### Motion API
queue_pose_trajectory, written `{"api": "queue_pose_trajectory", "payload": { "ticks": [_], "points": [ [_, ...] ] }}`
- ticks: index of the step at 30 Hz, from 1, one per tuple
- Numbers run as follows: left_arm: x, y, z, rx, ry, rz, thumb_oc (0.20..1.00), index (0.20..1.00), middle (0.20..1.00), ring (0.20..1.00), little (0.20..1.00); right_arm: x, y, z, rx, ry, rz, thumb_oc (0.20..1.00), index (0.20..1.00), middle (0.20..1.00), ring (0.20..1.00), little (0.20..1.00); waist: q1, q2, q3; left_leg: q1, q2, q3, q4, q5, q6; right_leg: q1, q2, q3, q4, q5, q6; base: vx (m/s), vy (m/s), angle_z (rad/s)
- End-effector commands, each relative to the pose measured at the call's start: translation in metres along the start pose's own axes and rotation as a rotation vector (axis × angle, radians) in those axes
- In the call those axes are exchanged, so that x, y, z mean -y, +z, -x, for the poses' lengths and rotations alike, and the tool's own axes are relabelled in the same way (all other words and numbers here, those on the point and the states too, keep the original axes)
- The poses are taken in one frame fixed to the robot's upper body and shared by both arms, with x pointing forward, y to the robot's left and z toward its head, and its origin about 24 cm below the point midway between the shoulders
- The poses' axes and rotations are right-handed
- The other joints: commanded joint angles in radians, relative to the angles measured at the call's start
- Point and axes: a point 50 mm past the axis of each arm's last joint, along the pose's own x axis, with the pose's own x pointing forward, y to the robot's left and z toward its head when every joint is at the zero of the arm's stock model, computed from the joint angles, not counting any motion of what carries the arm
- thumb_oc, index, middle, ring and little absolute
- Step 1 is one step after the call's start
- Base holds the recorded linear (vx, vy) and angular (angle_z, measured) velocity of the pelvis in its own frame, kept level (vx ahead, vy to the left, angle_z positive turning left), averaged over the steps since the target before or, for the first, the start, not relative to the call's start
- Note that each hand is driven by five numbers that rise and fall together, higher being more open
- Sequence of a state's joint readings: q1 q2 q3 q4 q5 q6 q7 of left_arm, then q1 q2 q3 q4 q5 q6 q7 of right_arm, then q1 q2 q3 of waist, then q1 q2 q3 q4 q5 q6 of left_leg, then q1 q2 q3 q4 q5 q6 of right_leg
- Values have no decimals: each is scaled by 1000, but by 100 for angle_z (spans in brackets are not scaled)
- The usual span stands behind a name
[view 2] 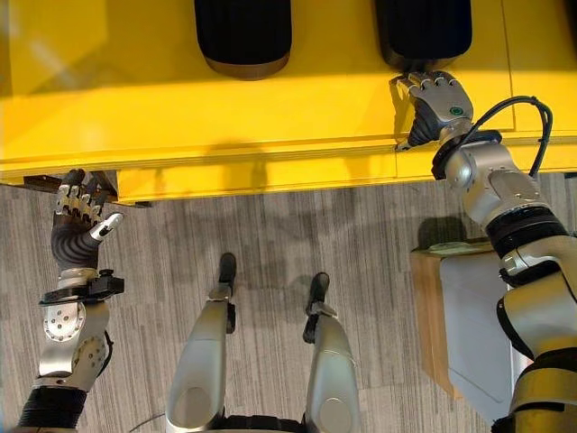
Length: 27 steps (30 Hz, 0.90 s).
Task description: Move parts from the plastic box to the shelf.
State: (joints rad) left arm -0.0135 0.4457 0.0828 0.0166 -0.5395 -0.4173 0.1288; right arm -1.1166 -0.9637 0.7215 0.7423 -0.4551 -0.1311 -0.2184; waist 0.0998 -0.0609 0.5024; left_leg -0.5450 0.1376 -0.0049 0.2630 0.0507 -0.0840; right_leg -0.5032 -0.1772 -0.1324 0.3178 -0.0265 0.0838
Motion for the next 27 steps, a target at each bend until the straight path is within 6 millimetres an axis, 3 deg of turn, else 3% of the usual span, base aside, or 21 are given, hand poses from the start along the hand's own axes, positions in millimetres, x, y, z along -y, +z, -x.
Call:
{"api": "queue_pose_trajectory", "payload": {
  "ticks": [1,7,9,11,15,19,27],
  "points": [
    [-1,28,-1,122,-47,-19,1000,1000,1000,1000,1000,42,3,-13,10,-142,-12,1000,1000,1000,1000,1000,6,-8,-29,-34,71,-9,119,-115,-25,111,-62,-5,-52,-8,41,0,0,0],
    [-1,26,0,113,-41,-17,1000,1000,1000,1000,1000,31,5,-7,21,-130,-51,1000,1000,1000,1000,1000,2,-7,-27,-35,70,-8,119,-115,-23,108,-62,-3,-50,-7,41,0,0,0],
    [-2,24,0,110,-27,-15,1000,1000,1000,1000,1000,17,9,-1,25,-128,-125,1000,1000,1000,1000,1000,-7,-3,-25,-36,69,-8,121,-117,-21,106,-62,-1,-48,-8,41,0,0,0],
    [-2,23,0,107,-16,-16,1000,1000,1000,1000,1000,-2,20,16,56,-138,-250,1000,1000,1000,1000,1000,-16,-4,-25,-37,68,-6,128,-122,-19,107,-63,-1,-46,-8,42,0,0,0],
    [0,22,0,108,-9,-13,1000,1000,1000,1000,1000,-18,38,36,102,-171,-438,1000,1000,1000,1000,1000,-34,-7,-26,-36,70,-4,134,-127,-16,113,-63,-2,-52,-5,44,0,0,0],
    [4,18,2,85,-20,-8,1000,1000,1000,1000,1000,-42,55,69,106,-192,-684,1000,1000,1000,1000,1000,-54,-12,-43,-16,71,0,121,-124,-17,140,-66,-1,-69,2,48,-2,18,0],
    [5,11,10,29,-48,-7,1000,1000,1000,1000,1000,-56,73,114,93,-229,-1088,1000,1000,1000,1000,1000,-86,-11,-103,89,88,12,30,-91,-21,218,-74,6,-144,29,62,28,-8,-3]
  ]
}}
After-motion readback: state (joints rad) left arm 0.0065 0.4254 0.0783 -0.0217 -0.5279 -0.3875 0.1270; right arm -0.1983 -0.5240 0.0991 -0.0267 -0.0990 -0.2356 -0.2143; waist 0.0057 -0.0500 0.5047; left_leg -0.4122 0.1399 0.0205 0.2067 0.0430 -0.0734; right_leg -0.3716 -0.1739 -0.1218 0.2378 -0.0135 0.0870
